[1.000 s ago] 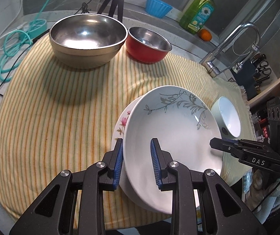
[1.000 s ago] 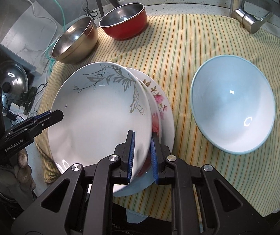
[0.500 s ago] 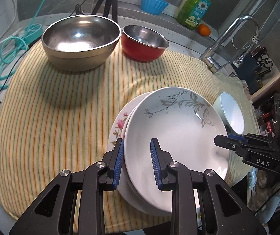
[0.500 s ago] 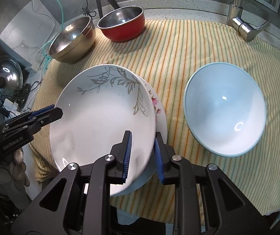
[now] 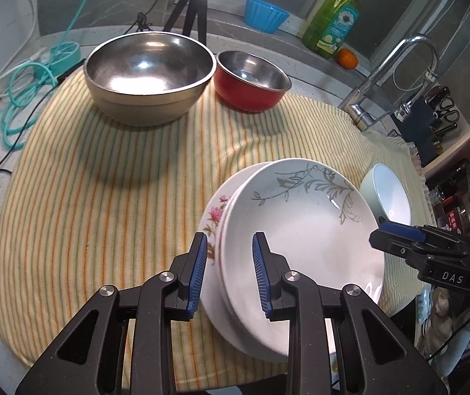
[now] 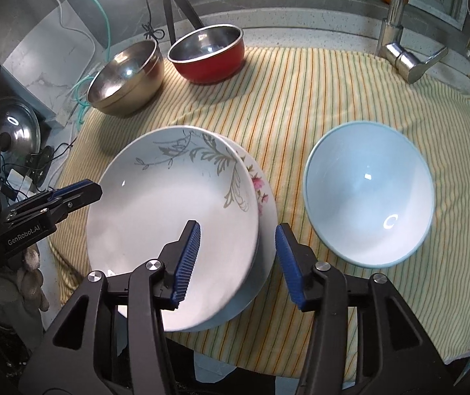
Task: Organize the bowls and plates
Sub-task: 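Open the right gripper and release the grey-leaf plate, then move the right gripper to the large steel bowl and grasp its rim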
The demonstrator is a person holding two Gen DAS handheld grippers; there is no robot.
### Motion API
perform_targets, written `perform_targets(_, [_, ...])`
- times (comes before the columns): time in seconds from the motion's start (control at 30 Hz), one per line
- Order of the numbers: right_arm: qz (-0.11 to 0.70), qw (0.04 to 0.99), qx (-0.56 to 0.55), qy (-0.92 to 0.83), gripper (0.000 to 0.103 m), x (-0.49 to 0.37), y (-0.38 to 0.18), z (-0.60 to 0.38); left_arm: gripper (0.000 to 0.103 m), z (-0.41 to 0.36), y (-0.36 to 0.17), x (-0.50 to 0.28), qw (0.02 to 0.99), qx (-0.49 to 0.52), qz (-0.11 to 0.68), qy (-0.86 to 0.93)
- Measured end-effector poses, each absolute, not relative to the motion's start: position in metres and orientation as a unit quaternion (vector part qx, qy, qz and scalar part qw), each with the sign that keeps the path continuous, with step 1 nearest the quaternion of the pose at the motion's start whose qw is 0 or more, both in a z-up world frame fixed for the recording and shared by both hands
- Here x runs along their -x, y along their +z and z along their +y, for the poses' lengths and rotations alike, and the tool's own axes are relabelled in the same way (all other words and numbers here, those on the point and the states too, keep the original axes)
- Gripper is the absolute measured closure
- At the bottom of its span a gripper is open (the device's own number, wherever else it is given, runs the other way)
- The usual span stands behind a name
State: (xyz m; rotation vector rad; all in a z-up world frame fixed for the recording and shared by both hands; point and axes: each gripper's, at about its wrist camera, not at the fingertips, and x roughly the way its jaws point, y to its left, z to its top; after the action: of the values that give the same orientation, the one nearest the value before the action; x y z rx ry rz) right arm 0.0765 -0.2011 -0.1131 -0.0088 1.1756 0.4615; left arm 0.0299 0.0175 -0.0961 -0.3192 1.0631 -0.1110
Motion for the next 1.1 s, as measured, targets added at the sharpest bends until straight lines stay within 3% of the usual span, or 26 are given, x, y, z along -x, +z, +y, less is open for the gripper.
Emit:
perform_targets(0.13, [0.536,0.814,-0.011,0.224,0.041,-0.079,-0.101,-0.200,0.074,0.034,-0.094,-0.030,0.849,0.164,0.501,-0.042])
perform_targets(0.2, [0.528,0.817,-0.018,0.231,0.038,-0.080,-0.094,-0.197,0.064,0.043,-0.092,-0.031,0.850,0.171,0.498,-0.036])
perform_targets(0.37, [0.514,0.820,-0.025,0.249,0.029,-0.084,-0.081,-0.181,0.059,0.063,-0.085,-0.033,0.855,0.180,0.487,-0.022])
perform_targets(1.1, [0.504,0.808,-0.096,0.290,0.029,-0.136,-0.074,-0.083,0.056,0.171,-0.061,-0.107,0.874,0.181,0.450,-0.014])
